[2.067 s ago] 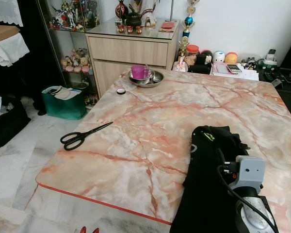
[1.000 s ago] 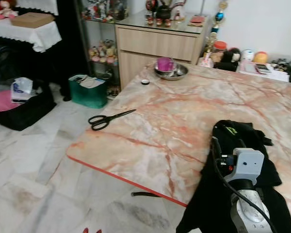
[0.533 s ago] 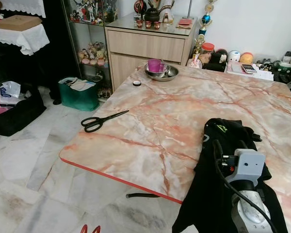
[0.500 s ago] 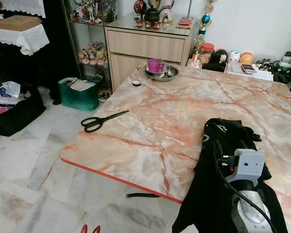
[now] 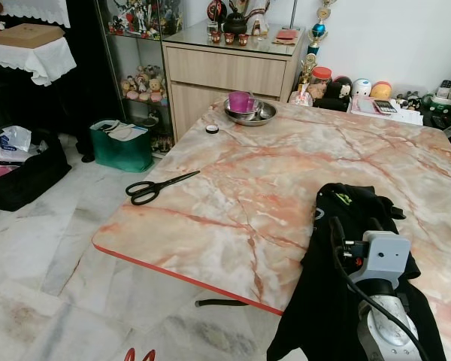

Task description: Hang hanger

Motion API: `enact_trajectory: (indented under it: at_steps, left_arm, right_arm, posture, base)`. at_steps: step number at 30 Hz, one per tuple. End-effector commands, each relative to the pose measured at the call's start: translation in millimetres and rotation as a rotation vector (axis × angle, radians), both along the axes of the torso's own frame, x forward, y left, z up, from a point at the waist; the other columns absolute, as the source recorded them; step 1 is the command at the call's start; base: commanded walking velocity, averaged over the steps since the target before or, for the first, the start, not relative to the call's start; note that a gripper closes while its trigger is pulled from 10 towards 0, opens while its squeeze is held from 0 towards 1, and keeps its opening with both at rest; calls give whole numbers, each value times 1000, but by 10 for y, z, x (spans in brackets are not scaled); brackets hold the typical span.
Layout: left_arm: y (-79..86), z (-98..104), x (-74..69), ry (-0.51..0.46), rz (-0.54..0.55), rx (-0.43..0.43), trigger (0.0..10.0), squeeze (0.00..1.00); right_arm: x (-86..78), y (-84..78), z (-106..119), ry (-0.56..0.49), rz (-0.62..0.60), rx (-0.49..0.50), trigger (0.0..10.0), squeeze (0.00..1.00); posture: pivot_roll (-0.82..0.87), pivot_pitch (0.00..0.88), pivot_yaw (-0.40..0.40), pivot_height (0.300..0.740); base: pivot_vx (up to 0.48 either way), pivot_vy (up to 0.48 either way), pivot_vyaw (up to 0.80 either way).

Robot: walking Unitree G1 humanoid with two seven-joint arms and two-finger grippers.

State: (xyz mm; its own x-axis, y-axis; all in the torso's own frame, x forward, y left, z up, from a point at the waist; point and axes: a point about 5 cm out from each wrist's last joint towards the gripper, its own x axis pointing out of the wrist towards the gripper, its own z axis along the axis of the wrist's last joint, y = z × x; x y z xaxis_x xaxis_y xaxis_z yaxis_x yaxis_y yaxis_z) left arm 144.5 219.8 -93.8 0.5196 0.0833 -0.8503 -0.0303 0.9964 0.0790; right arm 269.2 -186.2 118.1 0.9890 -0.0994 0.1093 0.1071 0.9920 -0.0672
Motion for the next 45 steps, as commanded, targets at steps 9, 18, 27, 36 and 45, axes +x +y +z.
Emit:
enact_trajectory:
  at_steps: [9,18,27,36,45]
  left_arm:
    - [-63,-33,-55,16,0,-22,10000,0]
    - [-59,-30,-50,14,1,-22,10000,0]
    - [-65,-28,-43,9,0,-27,10000,0]
    - [-69,-28,-42,7,0,-28,10000,0]
    - [-73,-29,-44,8,1,-28,10000,0]
  right_arm:
    - [19,-10,6,-7,-7,0,10000,0]
    - [24,13,5,-10,1,4,10000,0]
    - [28,19,-1,-11,4,5,10000,0]
    - [31,21,-2,-13,3,6,10000,0]
    - [34,20,-2,-14,1,6,10000,0]
  posture:
    - [133,55,-48,740]
    - [136,56,-48,740]
    - [135,56,-47,740]
    - [135,56,-47,740]
    - [134,56,-46,740]
  base:
    - [0,0,0]
    - [0,0,0]
    - [0,0,0]
    - [0,0,0]
    - [-53,0,0]
